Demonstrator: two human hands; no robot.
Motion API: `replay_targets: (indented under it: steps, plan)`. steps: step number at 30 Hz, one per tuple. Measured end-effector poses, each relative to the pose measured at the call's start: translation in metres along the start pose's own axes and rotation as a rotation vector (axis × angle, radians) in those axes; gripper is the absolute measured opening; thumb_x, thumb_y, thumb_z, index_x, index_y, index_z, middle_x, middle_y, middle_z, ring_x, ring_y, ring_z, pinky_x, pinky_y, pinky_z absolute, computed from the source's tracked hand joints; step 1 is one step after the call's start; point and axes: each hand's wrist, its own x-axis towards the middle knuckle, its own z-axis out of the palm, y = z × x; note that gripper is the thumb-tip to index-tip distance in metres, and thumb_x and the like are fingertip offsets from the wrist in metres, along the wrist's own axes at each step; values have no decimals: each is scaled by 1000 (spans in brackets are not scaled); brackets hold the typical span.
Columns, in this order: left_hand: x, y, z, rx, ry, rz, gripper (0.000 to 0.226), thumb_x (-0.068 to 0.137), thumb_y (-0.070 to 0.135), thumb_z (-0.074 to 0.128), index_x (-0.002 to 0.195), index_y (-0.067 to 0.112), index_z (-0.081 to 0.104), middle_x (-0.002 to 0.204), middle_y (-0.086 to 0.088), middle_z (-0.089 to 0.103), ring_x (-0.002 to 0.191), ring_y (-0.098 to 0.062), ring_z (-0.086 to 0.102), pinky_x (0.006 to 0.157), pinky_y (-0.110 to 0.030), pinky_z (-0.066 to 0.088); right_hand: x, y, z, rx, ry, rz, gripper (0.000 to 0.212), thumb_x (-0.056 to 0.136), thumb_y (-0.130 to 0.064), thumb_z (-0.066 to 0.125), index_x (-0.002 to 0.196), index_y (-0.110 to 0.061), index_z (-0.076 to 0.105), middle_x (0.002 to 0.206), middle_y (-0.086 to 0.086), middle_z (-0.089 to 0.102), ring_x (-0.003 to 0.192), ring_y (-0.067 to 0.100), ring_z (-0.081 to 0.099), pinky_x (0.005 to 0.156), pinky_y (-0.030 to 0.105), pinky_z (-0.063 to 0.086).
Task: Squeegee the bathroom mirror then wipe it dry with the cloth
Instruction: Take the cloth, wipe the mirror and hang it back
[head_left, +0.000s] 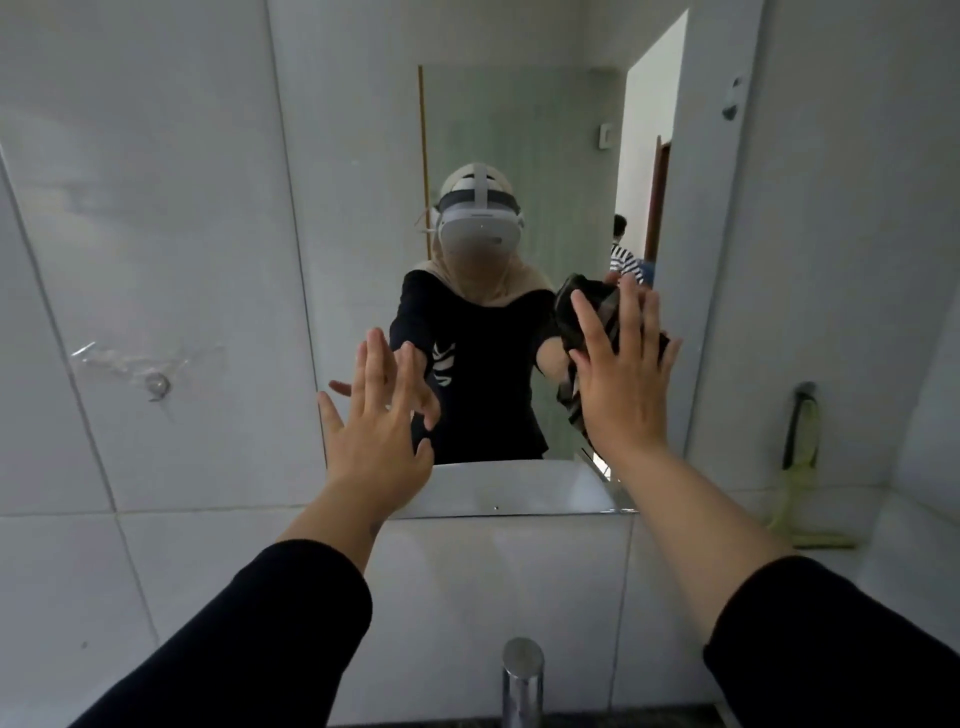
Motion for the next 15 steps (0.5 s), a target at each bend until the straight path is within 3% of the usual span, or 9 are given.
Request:
replay_targets:
  steps: [10,15]
  plan:
    - [-1,-7,8,-35,72,35,105,77,48,56,147,31,-20,146,1,-45,145,-20,-19,117,-52,10,-17,48,8,182,152,434,55,98,-29,38,150,-28,21,159,17,8,145,42,10,104,70,21]
    - [-2,-5,8,-36,90,25,100,80,44,55,148,29,-16,150,-1,-38,145,-23,-15,114,-57,3,-31,17,20,128,136,409,56,96,-27,43,148,-29,23,158,20,14,141,46,19,99,70,30]
